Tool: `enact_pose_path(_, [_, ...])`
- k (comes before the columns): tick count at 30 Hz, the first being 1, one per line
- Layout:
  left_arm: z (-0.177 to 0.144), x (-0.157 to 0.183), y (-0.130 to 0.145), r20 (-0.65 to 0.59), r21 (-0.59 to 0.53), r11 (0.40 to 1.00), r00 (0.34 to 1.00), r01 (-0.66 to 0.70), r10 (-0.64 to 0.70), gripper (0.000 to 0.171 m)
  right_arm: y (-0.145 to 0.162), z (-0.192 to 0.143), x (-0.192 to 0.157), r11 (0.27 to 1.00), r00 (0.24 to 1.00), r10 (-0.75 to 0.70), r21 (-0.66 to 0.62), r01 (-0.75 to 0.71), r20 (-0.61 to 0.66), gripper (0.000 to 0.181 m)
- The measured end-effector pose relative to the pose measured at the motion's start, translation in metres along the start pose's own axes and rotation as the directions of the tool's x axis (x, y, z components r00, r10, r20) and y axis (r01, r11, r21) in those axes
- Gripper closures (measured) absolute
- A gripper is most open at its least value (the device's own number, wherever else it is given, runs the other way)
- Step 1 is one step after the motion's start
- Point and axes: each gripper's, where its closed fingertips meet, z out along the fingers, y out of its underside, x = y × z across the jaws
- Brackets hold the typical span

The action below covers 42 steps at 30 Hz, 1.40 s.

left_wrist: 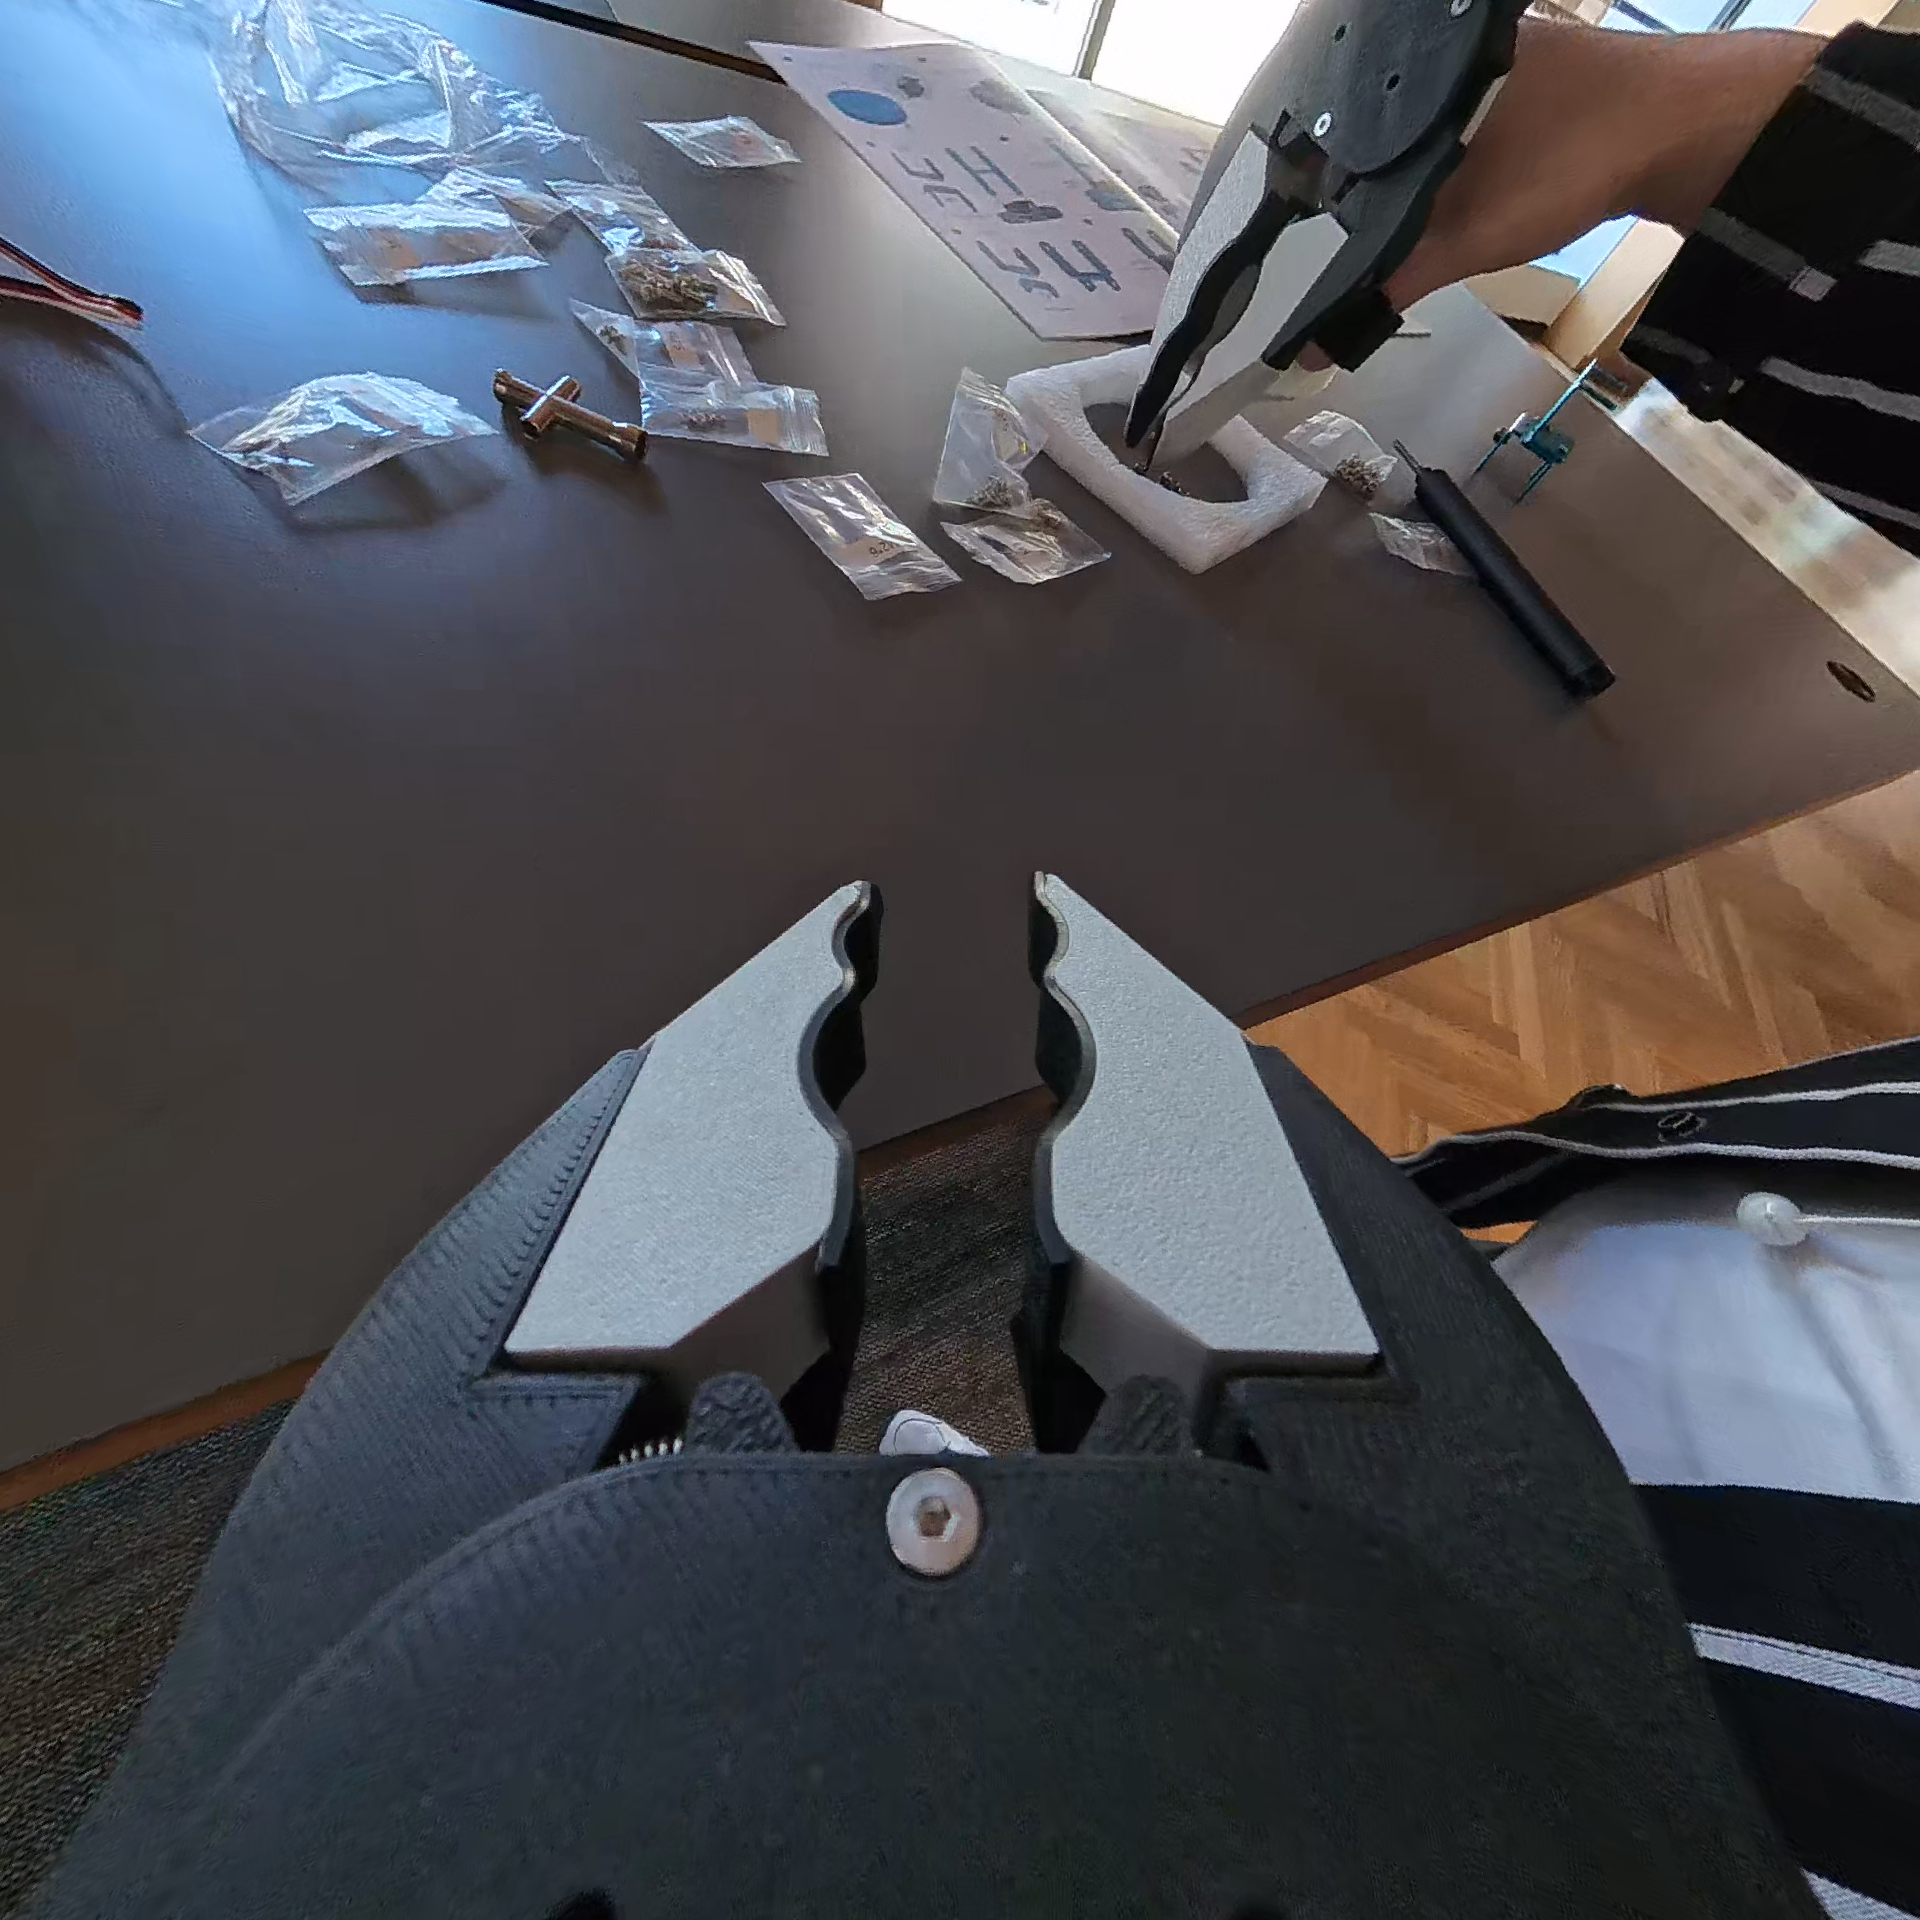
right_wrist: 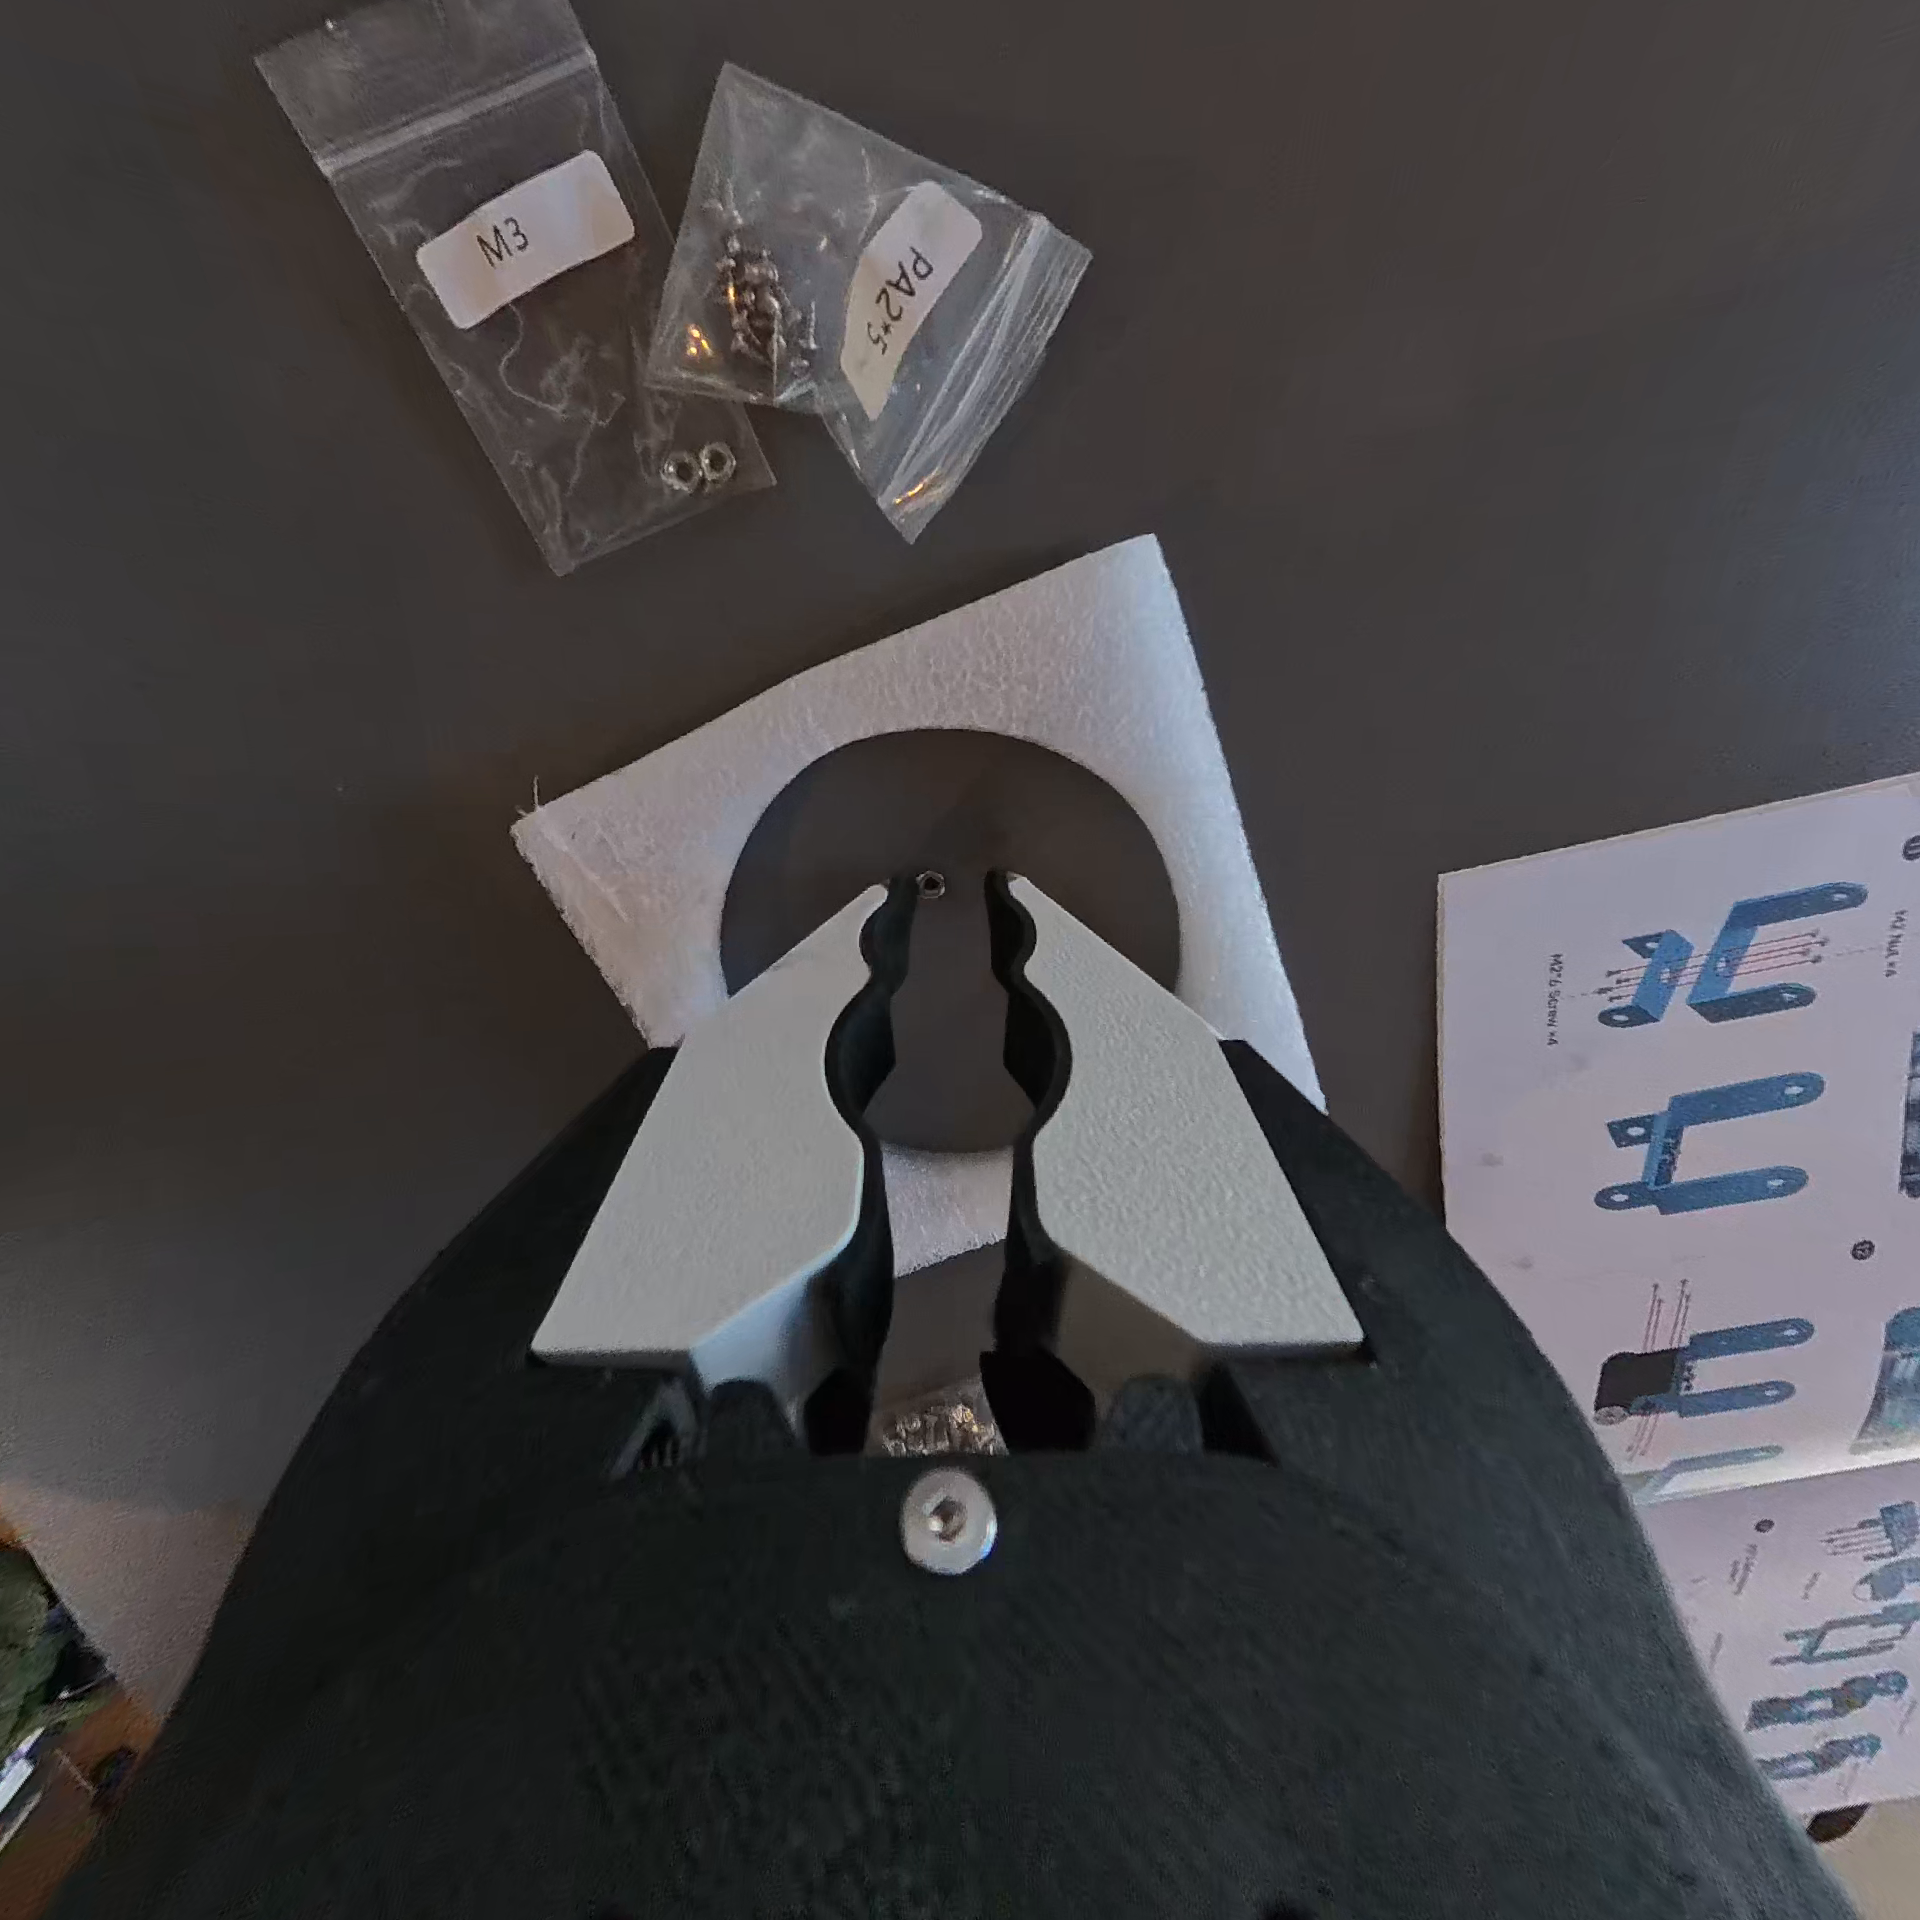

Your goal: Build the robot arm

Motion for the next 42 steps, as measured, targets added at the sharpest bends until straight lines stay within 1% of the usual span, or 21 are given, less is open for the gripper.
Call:
enact_pose_path(3, [0.000,0.000,0.001,0.000,-0.002,1.000,1.000,-0.002,0.002,0.144,0.002,0.000,-0.002,1.000,1.000,0.008,-0.008,-0.008,0.010,0.163])
enact_pose_path(5, [0.003,0.003,-0.004,-0.016,0.005,1.000,1.000,-0.009,0.009,0.146,0.002,-0.010,-0.002,1.000,1.000,0.011,0.019,-0.011,-0.006,0.163])
enact_pose_path(7, [0.015,0.016,-0.022,-0.083,0.011,0.998,0.995,-0.063,0.063,0.148,-0.007,-0.031,-0.002,0.992,0.999,0.030,0.121,-0.025,-0.040,0.163])
enact_pose_path(8, [0.026,0.026,-0.033,-0.127,-0.005,0.993,0.985,-0.117,0.116,0.147,-0.011,-0.046,-0.002,0.982,0.997,0.043,0.187,-0.031,-0.065,0.163])
enact_pose_path(9, [0.041,0.035,-0.044,-0.166,-0.037,0.981,0.969,-0.192,0.183,0.146,-0.015,-0.063,-0.004,0.965,0.994,0.060,0.260,-0.034,-0.093,0.163])
enact_pose_path(10, [0.058,0.044,-0.055,-0.196,-0.071,0.956,0.943,-0.286,0.268,0.145,-0.018,-0.083,-0.007,0.941,0.989,0.079,0.337,-0.033,-0.123,0.163])
enact_pose_path(12, [0.097,0.060,-0.077,-0.234,-0.114,0.867,0.861,-0.485,0.451,0.145,-0.015,-0.126,-0.019,0.881,0.976,0.121,0.473,-0.021,-0.180,0.163])
enact_pose_path(14, [0.137,0.076,-0.089,-0.306,-0.148,0.738,0.740,-0.658,0.599,0.150,0.001,-0.163,-0.038,0.831,0.959,0.161,0.556,-0.005,-0.231,0.164])
enact_pose_path(15, [0.156,0.082,-0.091,-0.348,-0.164,0.671,0.679,-0.723,0.646,0.151,0.015,-0.178,-0.048,0.817,0.948,0.182,0.576,0.002,-0.262,0.165])
enact_pose_path(18, [0.202,0.097,-0.087,-0.515,-0.188,0.502,0.520,-0.844,0.682,0.151,0.069,-0.209,-0.084,0.800,0.909,0.259,0.601,-0.012,-0.326,0.165])
enact_pose_path(20, [0.225,0.099,-0.083,-0.594,-0.166,0.375,0.396,-0.912,0.700,0.155,0.109,-0.220,-0.109,0.792,0.881,0.322,0.609,-0.051,-0.345,0.165])
enact_pose_path(21, [0.235,0.096,-0.081,-0.621,-0.166,0.312,0.345,-0.935,0.703,0.158,0.128,-0.223,-0.121,0.788,0.865,0.359,0.611,-0.080,-0.350,0.166])
enact_pose_path(23, [0.247,0.088,-0.074,-0.683,-0.191,0.211,0.284,-0.959,0.672,0.155,0.162,-0.227,-0.143,0.773,0.831,0.434,0.618,-0.144,-0.349,0.166])
enact_pose_path(24, [0.252,0.084,-0.072,-0.698,-0.199,0.180,0.268,-0.963,0.664,0.154,0.178,-0.228,-0.153,0.764,0.810,0.470,0.621,-0.176,-0.349,0.166])
enact_pose_path(25, [0.257,0.083,-0.071,-0.710,-0.198,0.166,0.258,-0.966,0.655,0.154,0.191,-0.228,-0.162,0.757,0.792,0.500,0.622,-0.202,-0.351,0.166])
enact_pose_path(28, [0.269,0.086,-0.067,-0.742,-0.199,0.185,0.271,-0.962,0.613,0.152,0.224,-0.226,-0.184,0.739,0.736,0.572,0.618,-0.268,-0.364,0.166])
enact_pose_path(31, [0.277,0.084,-0.060,-0.767,-0.199,0.158,0.254,-0.967,0.590,0.152,0.244,-0.224,-0.198,0.722,0.696,0.619,0.614,-0.320,-0.365,0.167])
enact_pose_path(34, [0.282,0.082,-0.057,-0.777,-0.202,0.134,0.242,-0.970,0.581,0.153,0.254,-0.223,-0.205,0.708,0.675,0.644,0.614,-0.349,-0.359,0.168])
enact_pose_path(37, [0.284,0.082,-0.056,-0.788,-0.203,0.124,0.238,-0.971,0.568,0.155,0.258,-0.224,-0.207,0.697,0.666,0.657,0.622,-0.357,-0.354,0.169])
enact_pose_path(42, [0.285,0.081,-0.050,-0.804,-0.218,0.112,0.243,-0.969,0.543,0.155,0.262,-0.223,-0.208,0.701,0.656,0.660,0.614,-0.363,-0.365,0.169])
